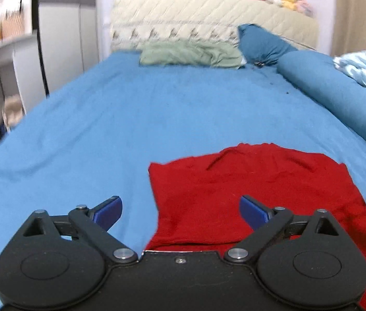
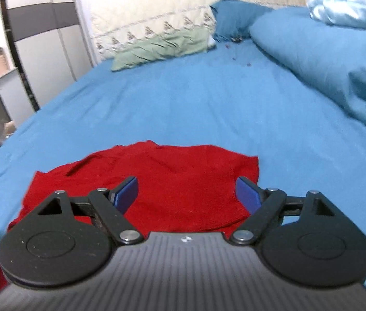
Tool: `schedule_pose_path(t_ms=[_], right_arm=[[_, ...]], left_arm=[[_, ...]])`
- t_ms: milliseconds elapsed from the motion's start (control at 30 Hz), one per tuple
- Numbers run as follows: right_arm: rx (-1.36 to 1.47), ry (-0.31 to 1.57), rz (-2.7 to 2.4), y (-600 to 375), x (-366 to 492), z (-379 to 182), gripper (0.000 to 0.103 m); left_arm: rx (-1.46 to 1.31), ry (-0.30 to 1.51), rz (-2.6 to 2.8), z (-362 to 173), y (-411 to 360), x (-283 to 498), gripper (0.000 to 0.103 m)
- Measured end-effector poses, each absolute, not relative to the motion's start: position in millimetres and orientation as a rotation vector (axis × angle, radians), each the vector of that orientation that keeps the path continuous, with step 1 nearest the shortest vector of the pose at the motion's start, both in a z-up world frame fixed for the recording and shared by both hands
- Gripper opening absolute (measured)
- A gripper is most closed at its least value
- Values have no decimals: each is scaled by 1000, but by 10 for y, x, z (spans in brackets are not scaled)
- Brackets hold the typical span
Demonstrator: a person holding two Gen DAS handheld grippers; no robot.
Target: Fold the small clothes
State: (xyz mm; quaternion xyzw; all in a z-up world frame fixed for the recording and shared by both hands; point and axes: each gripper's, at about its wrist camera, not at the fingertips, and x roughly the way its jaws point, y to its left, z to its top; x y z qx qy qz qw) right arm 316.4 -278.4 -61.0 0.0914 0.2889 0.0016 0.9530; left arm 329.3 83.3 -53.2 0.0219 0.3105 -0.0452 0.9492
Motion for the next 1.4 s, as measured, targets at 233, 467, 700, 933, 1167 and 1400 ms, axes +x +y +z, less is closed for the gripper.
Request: schedule_pose_path(t_ms=[233, 467, 700, 933, 1167, 1400], right_arm=[[168, 562, 81, -2833, 2549, -455, 98], [170, 667, 77, -2853, 1490, -141, 98], [199, 827, 16, -2851, 536, -415, 98], [287, 879, -71, -2713, 137, -897, 95], [239, 896, -87, -2506, 71, -1117, 93], [166, 918, -117, -2470, 111, -1309, 68]], left_arm=[[54, 591, -84, -371, 849, 2668, 99], [-9, 695, -59, -271, 945, 1653, 99], [-132, 829, -38, -621, 1253, 930, 94], [-181, 931, -45, -1086, 1318, 863, 64], [-150, 964, -54, -1364, 1182, 861, 58], [-121, 966, -50, -1413, 1175, 854, 58]])
